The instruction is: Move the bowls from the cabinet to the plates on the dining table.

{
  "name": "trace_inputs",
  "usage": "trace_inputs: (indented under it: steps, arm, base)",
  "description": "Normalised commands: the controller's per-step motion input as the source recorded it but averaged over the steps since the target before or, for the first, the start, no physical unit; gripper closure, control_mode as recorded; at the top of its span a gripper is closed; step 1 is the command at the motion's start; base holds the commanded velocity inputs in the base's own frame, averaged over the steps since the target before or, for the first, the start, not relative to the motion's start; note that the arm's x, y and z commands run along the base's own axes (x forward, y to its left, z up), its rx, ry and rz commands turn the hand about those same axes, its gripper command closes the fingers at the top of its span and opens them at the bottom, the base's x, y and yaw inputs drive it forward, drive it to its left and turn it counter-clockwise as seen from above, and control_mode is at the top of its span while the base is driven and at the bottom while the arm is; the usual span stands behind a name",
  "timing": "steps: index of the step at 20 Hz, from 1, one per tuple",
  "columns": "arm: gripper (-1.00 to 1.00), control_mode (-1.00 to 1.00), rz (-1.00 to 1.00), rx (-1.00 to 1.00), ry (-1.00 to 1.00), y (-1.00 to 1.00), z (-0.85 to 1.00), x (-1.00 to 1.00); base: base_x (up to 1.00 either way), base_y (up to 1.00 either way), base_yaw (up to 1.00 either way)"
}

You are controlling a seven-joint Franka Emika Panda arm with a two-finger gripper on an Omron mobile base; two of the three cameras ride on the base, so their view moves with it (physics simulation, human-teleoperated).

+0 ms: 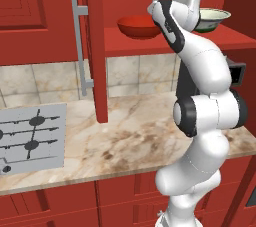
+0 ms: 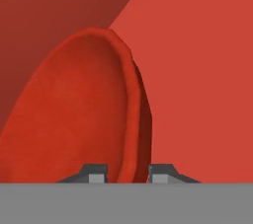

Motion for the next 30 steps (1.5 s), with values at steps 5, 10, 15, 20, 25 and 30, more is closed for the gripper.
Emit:
trace_inputs:
  steps: [5, 10, 15, 20, 25, 30]
  arm:
    - [1.00, -1.00, 0.00, 0.00, 0.00, 0.00, 0.00, -0.02]
    - [1.00, -1.00, 0.00, 0.00, 0.00, 0.00, 0.00, -0.35]
    - [1.00, -1.00, 0.00, 0.00, 0.00, -0.02, 0.00, -0.77]
    - [1.00, -1.00, 0.00, 0.00, 0.00, -0.15, 0.00, -0.90]
    - [1.00, -1.00, -0.04, 0.04, 0.00, -0.43, 0.00, -0.79]
    - [1.00, -1.00, -0.11, 0.07, 0.00, -0.45, 0.00, -0.88]
  base:
    - [0.00, 0.00, 0.00]
    - [0.00, 0.00, 0.00]
    - [0.00, 0.00, 0.00]
    - [0.00, 0.00, 0.00]
    - [0.00, 0.00, 0.00]
    - [0.00, 0.00, 0.00]
